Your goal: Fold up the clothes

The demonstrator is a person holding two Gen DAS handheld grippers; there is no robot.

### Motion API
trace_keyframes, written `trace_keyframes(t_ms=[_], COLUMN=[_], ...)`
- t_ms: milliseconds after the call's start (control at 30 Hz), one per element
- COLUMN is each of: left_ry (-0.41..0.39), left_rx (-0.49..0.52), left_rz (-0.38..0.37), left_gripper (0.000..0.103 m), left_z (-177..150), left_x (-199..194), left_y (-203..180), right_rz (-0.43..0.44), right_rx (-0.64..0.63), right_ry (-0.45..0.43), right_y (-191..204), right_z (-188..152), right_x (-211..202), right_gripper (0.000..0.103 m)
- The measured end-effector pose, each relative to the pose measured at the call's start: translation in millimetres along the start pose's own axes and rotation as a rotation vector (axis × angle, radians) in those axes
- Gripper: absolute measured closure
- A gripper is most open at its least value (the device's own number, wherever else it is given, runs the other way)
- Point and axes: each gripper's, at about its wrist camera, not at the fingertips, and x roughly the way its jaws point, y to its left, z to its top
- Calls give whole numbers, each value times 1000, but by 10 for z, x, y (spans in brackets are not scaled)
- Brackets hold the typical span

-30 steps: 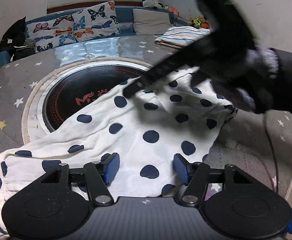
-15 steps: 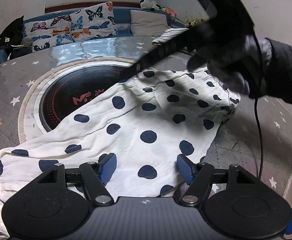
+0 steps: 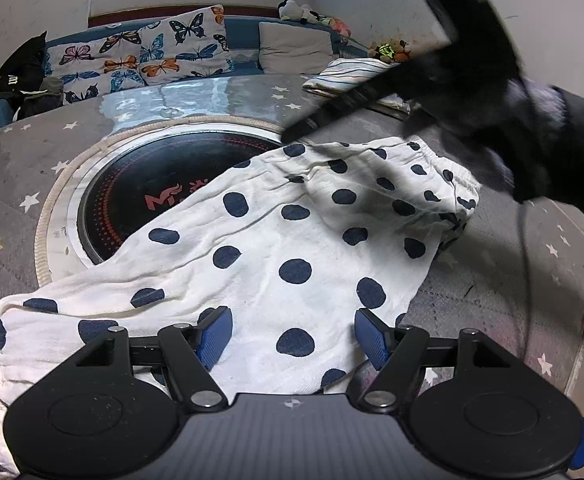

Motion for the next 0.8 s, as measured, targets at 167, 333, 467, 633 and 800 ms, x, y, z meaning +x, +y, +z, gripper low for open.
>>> trace_keyframes(t_ms=[167, 333, 467, 633, 800], left_ry=[-1, -1, 7, 12, 13], left_rx=[16, 13, 13, 20, 33], left_rz=[6, 4, 7, 13, 22], left_gripper=[32, 32, 31, 29, 28], left_z=[-13, -29, -11, -11, -16], left_x=[-3, -23, -22, -11, -9], left_y=[-14, 15, 7, -17, -30], right_rz=[-46, -99, -57, 1, -42], right_rx=[100, 207, 166, 54, 81], right_ry=[23, -23, -55, -12, 2], right_y=[-182, -406, -281, 26, 11], right_z=[-113, -92, -129, -192, -186], right_x=[198, 238, 34, 39, 257], right_gripper=[79, 79, 79, 79, 78])
